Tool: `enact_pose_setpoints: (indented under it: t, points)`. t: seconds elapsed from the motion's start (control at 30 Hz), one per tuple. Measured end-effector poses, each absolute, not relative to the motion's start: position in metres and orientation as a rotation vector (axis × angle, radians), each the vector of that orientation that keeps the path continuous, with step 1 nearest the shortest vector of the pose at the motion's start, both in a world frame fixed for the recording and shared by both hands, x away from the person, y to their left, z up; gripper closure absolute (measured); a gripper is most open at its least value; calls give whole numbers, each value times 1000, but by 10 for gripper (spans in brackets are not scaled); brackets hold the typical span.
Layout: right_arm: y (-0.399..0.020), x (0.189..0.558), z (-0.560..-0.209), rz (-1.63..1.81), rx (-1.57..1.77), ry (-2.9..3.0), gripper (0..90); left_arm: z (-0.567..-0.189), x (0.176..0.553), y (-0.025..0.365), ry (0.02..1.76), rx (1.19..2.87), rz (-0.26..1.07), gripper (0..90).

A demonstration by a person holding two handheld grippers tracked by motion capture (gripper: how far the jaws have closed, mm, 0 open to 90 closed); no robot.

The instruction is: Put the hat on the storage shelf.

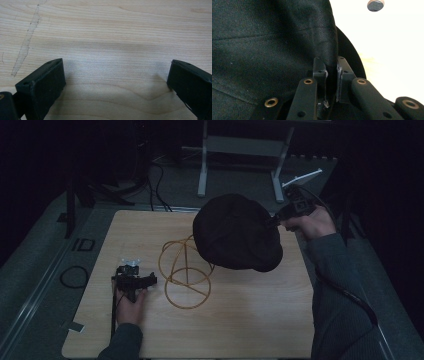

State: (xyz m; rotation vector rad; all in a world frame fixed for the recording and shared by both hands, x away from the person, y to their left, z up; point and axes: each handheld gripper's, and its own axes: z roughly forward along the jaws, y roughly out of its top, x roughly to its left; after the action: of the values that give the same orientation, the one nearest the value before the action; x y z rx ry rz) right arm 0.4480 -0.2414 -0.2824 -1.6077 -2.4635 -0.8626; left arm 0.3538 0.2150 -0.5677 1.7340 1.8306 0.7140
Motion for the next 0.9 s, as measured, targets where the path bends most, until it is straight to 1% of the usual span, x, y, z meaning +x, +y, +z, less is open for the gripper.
enact_pose_setpoints:
  t: [0.9]
  points:
    - [-198,452,-274,-824,-1528,-2512,814,-568,354,215,1831,1733,714,12]
